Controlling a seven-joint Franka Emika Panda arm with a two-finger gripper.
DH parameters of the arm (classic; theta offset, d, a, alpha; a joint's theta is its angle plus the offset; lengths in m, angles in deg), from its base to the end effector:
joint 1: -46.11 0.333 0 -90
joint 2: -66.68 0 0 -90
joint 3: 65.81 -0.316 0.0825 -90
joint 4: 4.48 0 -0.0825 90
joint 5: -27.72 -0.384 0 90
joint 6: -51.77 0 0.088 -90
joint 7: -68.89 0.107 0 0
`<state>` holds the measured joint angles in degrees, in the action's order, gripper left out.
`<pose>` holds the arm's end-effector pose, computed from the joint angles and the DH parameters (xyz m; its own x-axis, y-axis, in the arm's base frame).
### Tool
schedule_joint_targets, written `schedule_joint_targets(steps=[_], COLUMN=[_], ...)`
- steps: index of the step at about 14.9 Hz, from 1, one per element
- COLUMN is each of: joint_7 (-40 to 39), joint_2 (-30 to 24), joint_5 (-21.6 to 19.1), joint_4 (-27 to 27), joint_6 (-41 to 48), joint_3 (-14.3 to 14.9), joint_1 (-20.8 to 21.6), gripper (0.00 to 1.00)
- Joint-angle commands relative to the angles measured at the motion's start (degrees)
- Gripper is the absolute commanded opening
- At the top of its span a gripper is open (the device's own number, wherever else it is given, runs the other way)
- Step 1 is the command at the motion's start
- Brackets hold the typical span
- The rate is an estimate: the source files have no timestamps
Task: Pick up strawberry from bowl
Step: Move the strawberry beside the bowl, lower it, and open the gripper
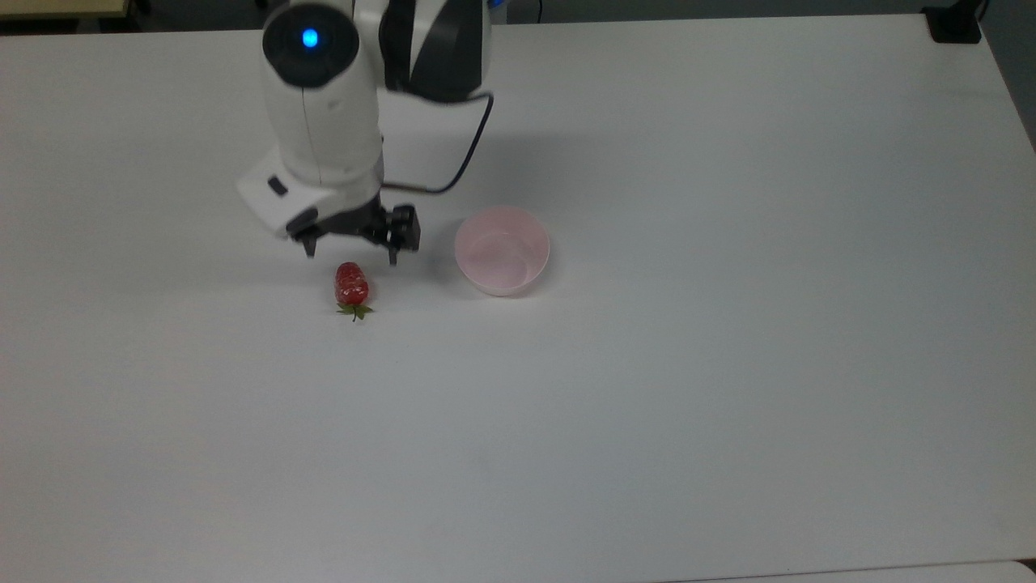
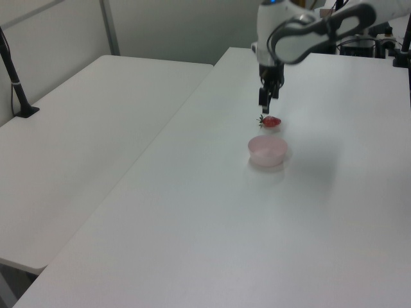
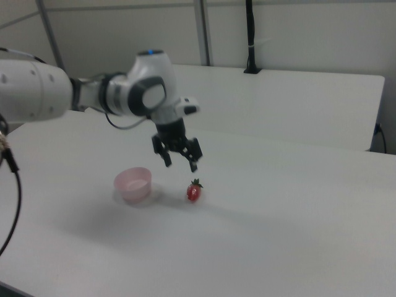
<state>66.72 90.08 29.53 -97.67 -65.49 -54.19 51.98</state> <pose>0.6682 -0.0534 0.3912 0.9994 -0.0305 0.0137 -0.0318 -0.9936 0.1088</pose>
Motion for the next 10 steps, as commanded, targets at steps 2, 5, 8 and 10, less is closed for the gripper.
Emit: schedule_joint_targets(steps=[2, 5, 8, 10], joint_7=[2.08, 2.60, 3.40, 3.22], joint_2=[-15.91, -19.78, -21.11, -21.11], joint_5=[1.80, 1.36, 1.19, 1.10], joint_4=[-3.22, -4.10, -4.10, -3.93], joint_6=[17.56, 21.28, 21.28, 21.28], joint_3=[0.15, -2.12, -2.22, -2.40], joint_1=[4.48, 4.50, 3.88, 3.18], gripper=[1.00, 1.00, 1.00, 1.00])
